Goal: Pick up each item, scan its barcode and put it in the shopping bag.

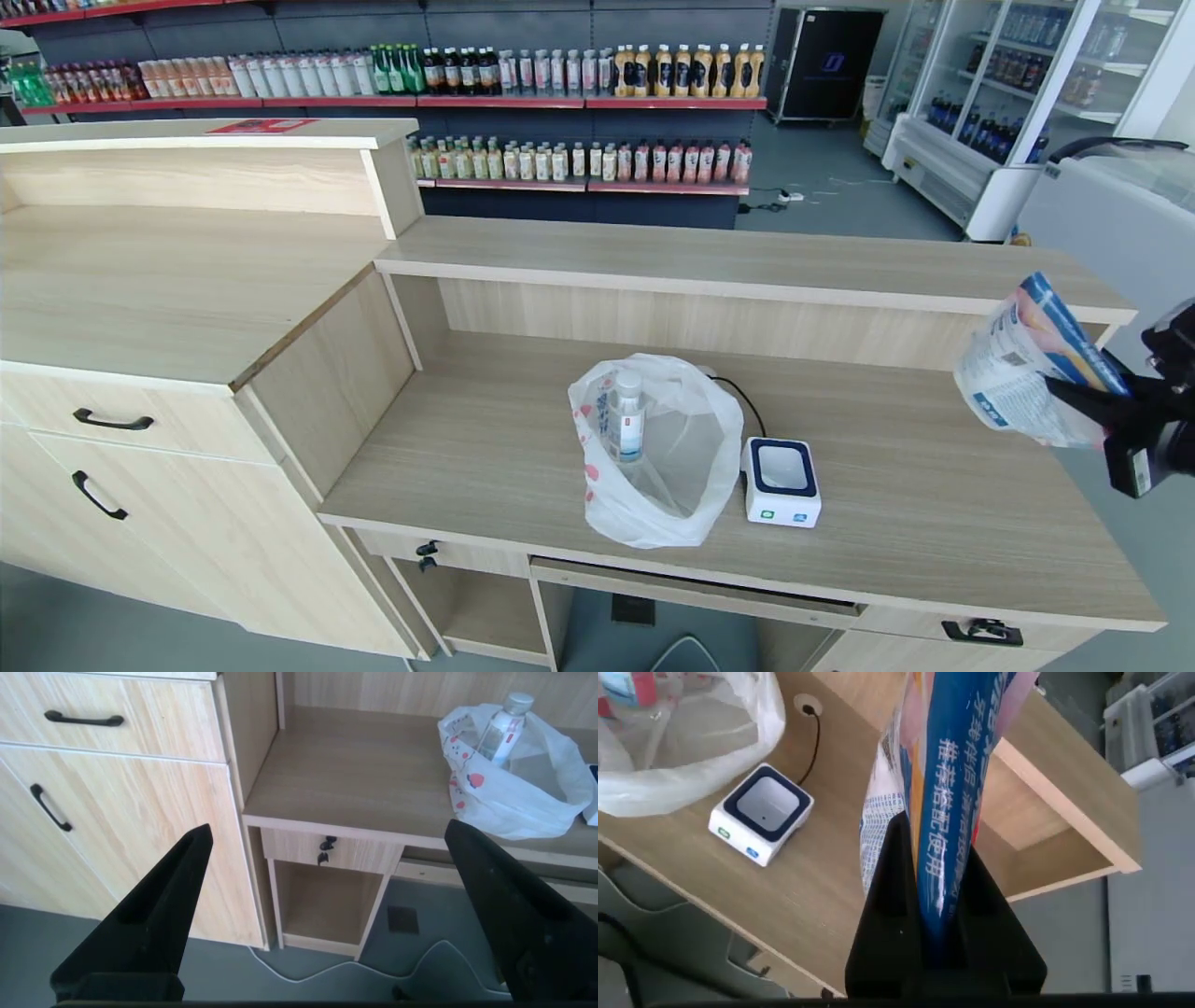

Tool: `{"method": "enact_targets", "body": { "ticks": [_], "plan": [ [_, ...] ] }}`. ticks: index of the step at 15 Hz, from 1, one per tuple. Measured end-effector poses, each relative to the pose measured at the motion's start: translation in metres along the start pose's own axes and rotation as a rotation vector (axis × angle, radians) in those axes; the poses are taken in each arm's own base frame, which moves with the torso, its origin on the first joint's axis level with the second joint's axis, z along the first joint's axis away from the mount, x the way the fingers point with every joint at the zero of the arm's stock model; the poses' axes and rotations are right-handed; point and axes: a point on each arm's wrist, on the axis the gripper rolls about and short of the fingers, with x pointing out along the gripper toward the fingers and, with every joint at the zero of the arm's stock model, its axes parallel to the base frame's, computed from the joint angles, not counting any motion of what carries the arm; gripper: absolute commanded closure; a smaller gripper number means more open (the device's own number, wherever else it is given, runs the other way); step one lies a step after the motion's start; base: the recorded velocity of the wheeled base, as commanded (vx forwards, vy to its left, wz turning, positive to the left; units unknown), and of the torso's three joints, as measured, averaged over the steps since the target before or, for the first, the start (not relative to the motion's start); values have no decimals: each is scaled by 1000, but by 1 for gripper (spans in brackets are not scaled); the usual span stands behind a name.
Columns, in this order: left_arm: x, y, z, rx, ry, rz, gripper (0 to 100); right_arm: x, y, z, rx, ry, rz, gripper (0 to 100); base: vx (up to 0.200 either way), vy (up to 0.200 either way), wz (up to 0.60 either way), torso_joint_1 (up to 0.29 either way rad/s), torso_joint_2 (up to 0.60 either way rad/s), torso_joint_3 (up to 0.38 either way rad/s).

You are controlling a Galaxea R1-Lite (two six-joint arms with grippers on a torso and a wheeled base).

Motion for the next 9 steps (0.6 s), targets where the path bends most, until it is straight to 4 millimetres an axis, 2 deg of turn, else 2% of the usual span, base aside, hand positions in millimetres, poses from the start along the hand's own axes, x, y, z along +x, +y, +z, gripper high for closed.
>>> {"method": "enact_targets", "body": {
  "ticks": [3, 6, 9],
  "plan": [
    [0, 0, 0, 0, 0, 0, 0, 8, -6, -23, -184, 85, -12, 100, 0, 0, 600, 1, 4, 2],
    [0, 0, 0, 0, 0, 0, 0, 17, -9, -39, -333, 45, 63, 100, 0, 0, 0, 0, 0, 0],
    [0, 0, 0, 0, 0, 0, 0, 26, -13, -66, -550, -54, 188, 100, 0, 0, 0, 0, 0, 0]
  ]
}}
